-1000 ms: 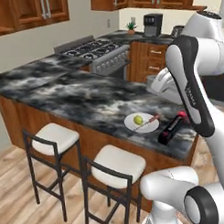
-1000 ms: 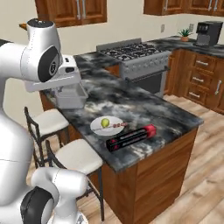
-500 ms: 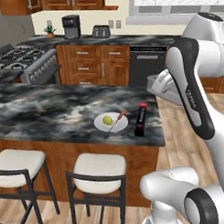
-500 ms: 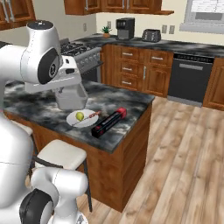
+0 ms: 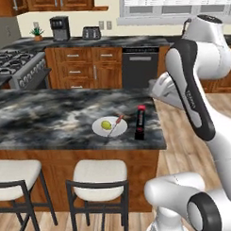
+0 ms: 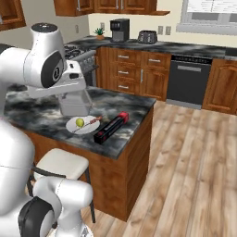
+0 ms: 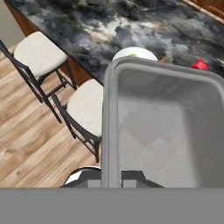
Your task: Retrieve the tupperware and aluminum foil from the cabinet and place them on the dining counter near the plate with lemon and kebab skewer to prepare for storing leftovers.
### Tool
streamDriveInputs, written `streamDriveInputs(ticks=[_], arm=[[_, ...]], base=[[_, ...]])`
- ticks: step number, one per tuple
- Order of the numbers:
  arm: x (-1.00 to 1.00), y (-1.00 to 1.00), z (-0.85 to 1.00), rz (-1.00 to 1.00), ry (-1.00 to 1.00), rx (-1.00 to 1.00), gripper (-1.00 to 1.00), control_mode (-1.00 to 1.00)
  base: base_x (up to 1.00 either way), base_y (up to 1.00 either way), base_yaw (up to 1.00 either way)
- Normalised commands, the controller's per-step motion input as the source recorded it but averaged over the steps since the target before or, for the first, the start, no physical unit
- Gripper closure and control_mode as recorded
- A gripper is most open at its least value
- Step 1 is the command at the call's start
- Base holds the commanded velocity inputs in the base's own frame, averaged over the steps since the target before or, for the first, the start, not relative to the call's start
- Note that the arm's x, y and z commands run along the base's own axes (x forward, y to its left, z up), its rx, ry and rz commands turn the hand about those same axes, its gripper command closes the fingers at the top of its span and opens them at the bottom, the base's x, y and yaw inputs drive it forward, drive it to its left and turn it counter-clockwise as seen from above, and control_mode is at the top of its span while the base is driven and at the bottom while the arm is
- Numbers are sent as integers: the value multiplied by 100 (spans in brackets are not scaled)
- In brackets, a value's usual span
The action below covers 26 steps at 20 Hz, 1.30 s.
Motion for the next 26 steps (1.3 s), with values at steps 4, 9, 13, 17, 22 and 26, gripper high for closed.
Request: streamDriveInputs(ticks=[4,9,13,17,22,26], arm=[[50,78,-53,6,12,0,100,-100],[79,97,-67,3,14,0,100,-100],[71,88,-47,4,6,-1,100,-100],[58,71,-29,8,0,-8,100,-100],[52,56,-23,8,0,-6,100,-100],[63,48,-35,4,0,-8,100,-100]], base=[[0,0,0],[0,0,0],[0,0,0],[0,0,0],[0,0,0],[0,0,0]])
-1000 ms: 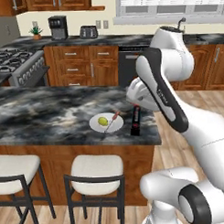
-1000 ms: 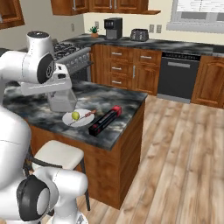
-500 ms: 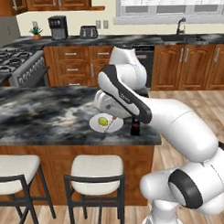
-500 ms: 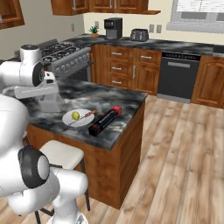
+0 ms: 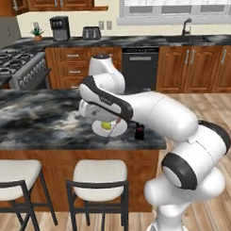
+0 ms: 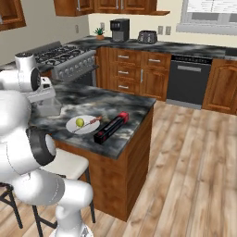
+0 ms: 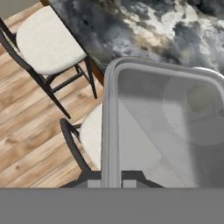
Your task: Retrieve the tupperware and aluminum foil from the cabinet and place them on the dining counter near the plate with lemon and kebab skewer to prepare for storing leftovers.
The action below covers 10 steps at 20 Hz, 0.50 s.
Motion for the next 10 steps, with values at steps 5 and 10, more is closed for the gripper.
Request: streamDriveInputs(ticks=[5,10], arm=[[69,31,-44,2,0,-4,100,-100],[66,26,-55,2,0,0,100,-100]], base=[[0,0,0],[0,0,0]])
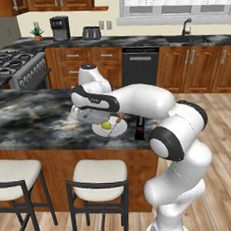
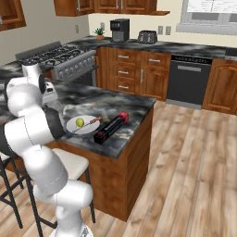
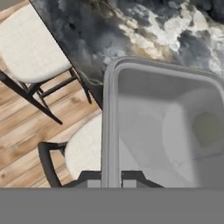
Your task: Retrieve the tupperware and aluminum foil from the cabinet and place them on the dining counter near the plate with lemon and kebab skewer to prepare for storing leftovers.
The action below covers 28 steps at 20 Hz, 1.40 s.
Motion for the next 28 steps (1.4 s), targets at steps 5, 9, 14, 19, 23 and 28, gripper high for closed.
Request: streamDriveInputs(ticks=[5,9,14,19,23,28], arm=[[55,33,-58,4,0,0,100,-100],[45,24,-57,3,0,0,100,-100],[46,24,-53,2,-1,0,100,-100],[45,29,-40,3,-3,-1,100,-100],[46,30,-31,3,-3,-2,100,-100],[55,20,-30,2,-1,0,100,-100]], base=[[0,0,0],[0,0,0],[0,0,0],[0,0,0],[0,0,0],[0,0,0]])
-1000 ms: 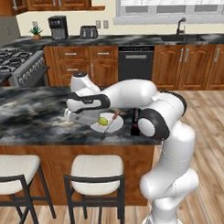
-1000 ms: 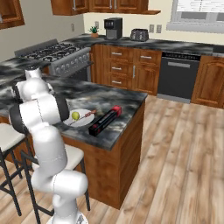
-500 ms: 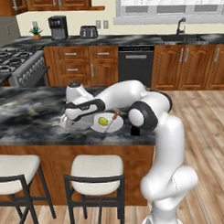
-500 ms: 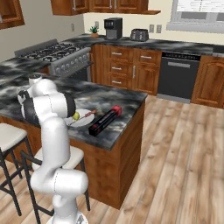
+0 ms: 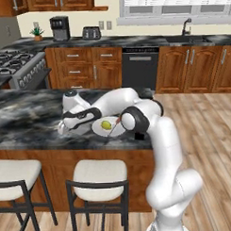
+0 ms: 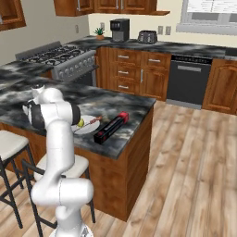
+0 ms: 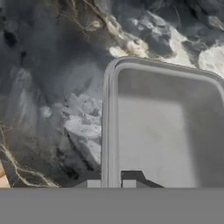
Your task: Retrieve the tupperware and aluminum foil from the cabinet and place them on the dining counter near the plate with lemon and kebab skewer to prepare for storing leftovers.
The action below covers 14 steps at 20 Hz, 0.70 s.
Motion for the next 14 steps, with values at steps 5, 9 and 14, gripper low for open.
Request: streamDriveInputs(ticks=[5,9,14], arm=[[58,0,-34,1,-1,0,100,-100],[60,4,-34,2,-1,0,100,-100],[12,-5,-15,0,0,-1,-100,-100]], base=[[0,0,0],[0,0,0],[0,0,0]])
